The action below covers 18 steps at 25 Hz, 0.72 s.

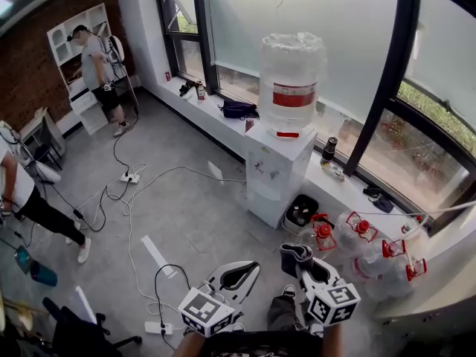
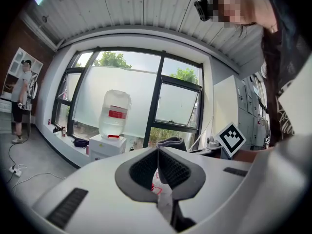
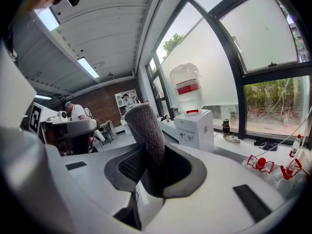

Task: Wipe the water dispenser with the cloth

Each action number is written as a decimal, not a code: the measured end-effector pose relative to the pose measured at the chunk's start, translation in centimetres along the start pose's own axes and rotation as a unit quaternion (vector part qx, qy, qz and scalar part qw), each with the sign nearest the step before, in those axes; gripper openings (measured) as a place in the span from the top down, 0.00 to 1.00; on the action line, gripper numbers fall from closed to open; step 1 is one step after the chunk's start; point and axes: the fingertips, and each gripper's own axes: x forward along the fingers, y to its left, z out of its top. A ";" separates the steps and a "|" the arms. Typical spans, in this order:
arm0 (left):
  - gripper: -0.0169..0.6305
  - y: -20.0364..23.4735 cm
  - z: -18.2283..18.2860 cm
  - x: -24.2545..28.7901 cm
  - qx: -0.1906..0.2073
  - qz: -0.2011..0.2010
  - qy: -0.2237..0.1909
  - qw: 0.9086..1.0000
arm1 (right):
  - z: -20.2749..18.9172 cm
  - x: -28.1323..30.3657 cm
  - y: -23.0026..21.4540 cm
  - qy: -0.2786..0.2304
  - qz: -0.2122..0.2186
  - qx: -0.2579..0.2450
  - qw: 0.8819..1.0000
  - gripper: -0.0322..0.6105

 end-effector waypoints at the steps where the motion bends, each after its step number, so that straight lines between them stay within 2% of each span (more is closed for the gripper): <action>1: 0.94 0.5 0.2 1.4 -0.004 0.006 -0.001 1.000 | 0.7 0.6 -1.4 -0.002 0.001 -0.001 1.000 0.79; 10: 0.94 1.8 4.0 16.3 -0.020 0.022 -0.008 1.000 | 7.0 4.1 -14.7 -0.005 0.017 0.003 1.000 0.79; 14: 0.94 2.0 4.5 21.1 -0.014 0.038 -0.001 0.999 | 7.8 5.5 -19.4 0.004 0.027 0.007 1.000 0.79; 18: 0.94 1.6 4.2 23.7 -0.014 0.053 0.004 0.999 | 7.7 6.9 -22.7 0.017 0.041 0.013 0.999 0.79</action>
